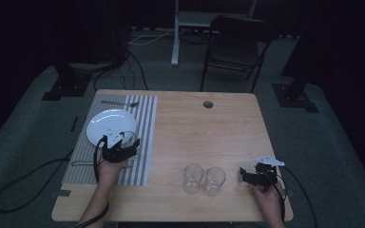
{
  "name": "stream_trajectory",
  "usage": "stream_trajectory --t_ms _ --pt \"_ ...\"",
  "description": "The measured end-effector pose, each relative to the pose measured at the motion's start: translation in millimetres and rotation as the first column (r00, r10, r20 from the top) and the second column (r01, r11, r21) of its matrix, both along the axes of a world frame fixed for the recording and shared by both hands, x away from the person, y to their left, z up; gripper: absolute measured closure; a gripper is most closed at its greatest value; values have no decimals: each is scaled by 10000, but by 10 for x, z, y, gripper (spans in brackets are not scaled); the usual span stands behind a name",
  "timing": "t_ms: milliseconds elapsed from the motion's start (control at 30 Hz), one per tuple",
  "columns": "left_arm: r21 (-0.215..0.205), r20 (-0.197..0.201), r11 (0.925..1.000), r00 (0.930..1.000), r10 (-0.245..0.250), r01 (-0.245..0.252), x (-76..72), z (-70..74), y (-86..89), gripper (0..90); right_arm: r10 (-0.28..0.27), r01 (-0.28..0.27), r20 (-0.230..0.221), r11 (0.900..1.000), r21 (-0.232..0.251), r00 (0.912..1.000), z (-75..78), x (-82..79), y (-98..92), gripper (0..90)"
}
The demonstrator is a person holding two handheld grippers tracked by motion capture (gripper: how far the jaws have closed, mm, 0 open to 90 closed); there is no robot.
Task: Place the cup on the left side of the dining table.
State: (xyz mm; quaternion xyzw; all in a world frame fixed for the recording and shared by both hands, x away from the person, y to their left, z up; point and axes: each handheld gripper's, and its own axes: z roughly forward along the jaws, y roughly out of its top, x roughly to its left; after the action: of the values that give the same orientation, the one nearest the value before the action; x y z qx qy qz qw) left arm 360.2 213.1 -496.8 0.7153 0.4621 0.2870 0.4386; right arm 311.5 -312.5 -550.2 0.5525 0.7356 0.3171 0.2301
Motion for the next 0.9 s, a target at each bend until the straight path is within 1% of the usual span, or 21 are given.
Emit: stream_trajectory --t_ms 133,200,233,267,300,333,400,433,467,500,533,567,600,633,667,700,733,767,800,867,900 --pt "103 25 9999 10000 59 -59 -11 2 -5 280 -10 10 -8 10000 4 10000 0 -1 0 123" --pt "-38 -8 9998 9998 193 -193 -20 7 -1 267 -10 10 -5 10000 6 10000 0 -1 0 123" --pt "-71 -164 9995 9994 311 -312 -15 9 1 214 -4 4 -1 10000 1 10000 0 0 0 123" --pt "-221 -333 9995 9992 232 -239 -15 10 16 195 -5 5 -2 10000 3 10000 0 0 0 123" --pt "-226 -377 9992 9988 309 -317 -23 8 20 195 -4 4 -1 10000 2 10000 0 0 0 123" --pt "-43 -310 9991 9986 427 -428 -39 9 25 195 -5 5 0 10000 2 10000 0 0 0 123" --pt "-57 -388 9991 9984 423 -425 -60 19 33 195 -2 2 -1 10000 1 10000 0 0 0 123" --pt "-59 -333 9990 9985 445 -447 -72 27 31 186 -3 3 -1 10000 2 10000 0 0 0 123" --pt "-61 -419 9991 9982 418 -421 -78 38 31 126 -1 1 1 10000 -1 10000 0 0 0 123" --pt "-46 -479 9991 9980 419 -421 -83 44 30 103 -5 5 -1 10000 4 10000 0 0 0 123" --pt "-82 -522 9996 9983 276 -281 -93 49 33 103 -1 1 0 10000 0 10000 0 0 0 123" --pt "20 -606 9995 9977 312 -311 -101 49 27 102 -2 2 0 10000 0 10000 0 0 0 123" --pt "14 -619 9995 9975 328 -328 -110 45 29 102 -3 3 0 10000 3 10000 0 0 0 123" --pt "-62 -726 9998 9971 209 -214 -111 39 40 102 0 0 2 10000 0 10000 0 0 0 123" --pt "55 -724 9995 9969 302 -299 -119 31 42 102 -5 5 -2 10000 2 10000 0 0 0 123" --pt "204 -557 9990 9976 408 -397 -132 25 44 98 -8 8 -5 10000 3 10000 0 -1 0 123" --pt "192 -548 9992 9978 371 -361 -132 17 48 54 -1 1 0 10000 -2 10000 0 0 0 123" --pt "96 -668 9991 9969 423 -418 -136 12 51 2 -5 5 -5 10000 1 10000 0 -1 0 123" --pt "-84 -790 9996 9965 275 -282 -138 9 53 2 0 0 0 10000 -1 10000 0 0 0 123" --pt "287 -806 9990 9961 353 -331 -153 4 40 2 -3 3 -1 10000 0 10000 0 0 0 123" --pt "376 -811 9988 9961 340 -310 -164 5 36 2 -2 2 -1 10000 0 10000 0 0 0 123"
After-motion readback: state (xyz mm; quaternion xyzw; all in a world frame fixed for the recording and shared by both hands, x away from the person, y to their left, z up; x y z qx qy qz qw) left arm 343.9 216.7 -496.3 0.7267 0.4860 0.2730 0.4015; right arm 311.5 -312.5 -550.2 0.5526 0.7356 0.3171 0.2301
